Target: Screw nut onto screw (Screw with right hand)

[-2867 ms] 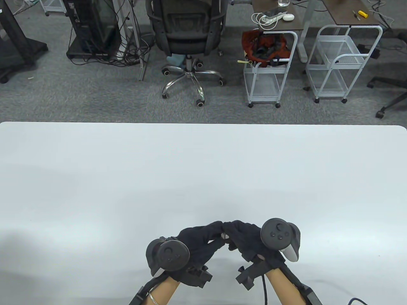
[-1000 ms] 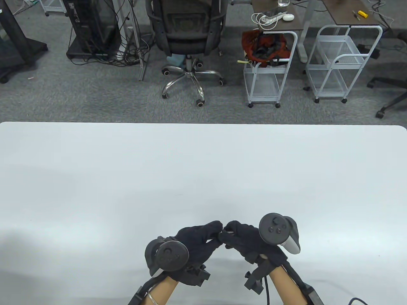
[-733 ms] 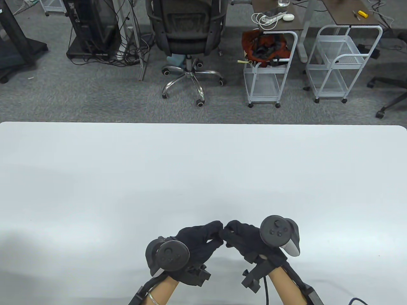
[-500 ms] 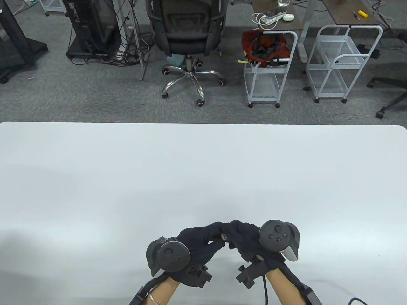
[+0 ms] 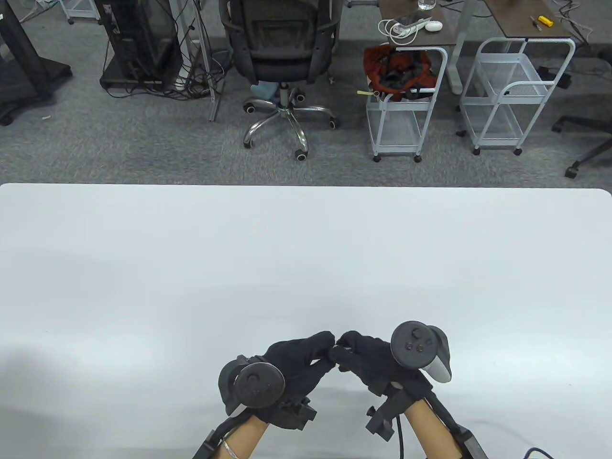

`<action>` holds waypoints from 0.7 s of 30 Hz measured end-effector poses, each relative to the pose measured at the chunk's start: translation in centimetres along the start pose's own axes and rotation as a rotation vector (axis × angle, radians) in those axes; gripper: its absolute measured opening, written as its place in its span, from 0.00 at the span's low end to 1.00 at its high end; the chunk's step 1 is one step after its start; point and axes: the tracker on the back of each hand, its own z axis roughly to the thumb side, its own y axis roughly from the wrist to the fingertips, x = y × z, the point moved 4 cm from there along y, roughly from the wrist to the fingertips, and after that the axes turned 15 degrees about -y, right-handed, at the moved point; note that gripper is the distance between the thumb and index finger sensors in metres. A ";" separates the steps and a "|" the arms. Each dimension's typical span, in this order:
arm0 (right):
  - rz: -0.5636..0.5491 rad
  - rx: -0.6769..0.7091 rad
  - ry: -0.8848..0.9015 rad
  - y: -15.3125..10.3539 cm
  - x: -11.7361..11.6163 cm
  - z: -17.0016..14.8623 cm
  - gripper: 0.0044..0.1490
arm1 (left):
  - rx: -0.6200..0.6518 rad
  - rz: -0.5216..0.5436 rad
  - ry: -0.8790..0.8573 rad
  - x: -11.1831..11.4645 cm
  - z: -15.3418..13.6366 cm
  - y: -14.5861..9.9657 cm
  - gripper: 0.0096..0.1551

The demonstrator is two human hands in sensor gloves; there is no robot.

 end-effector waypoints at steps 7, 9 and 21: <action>-0.267 -0.049 -0.113 -0.4 1.0 0.2 0.31 | 0.005 -0.017 -0.010 0.3 0.0 0.0 0.24; -0.271 -0.059 -0.153 -0.4 1.1 0.4 0.30 | 0.033 -0.035 0.035 0.4 0.1 0.1 0.24; -0.079 -0.124 -0.509 0.6 -1.4 0.3 0.28 | -0.001 -0.177 0.364 -0.3 -2.1 0.5 0.42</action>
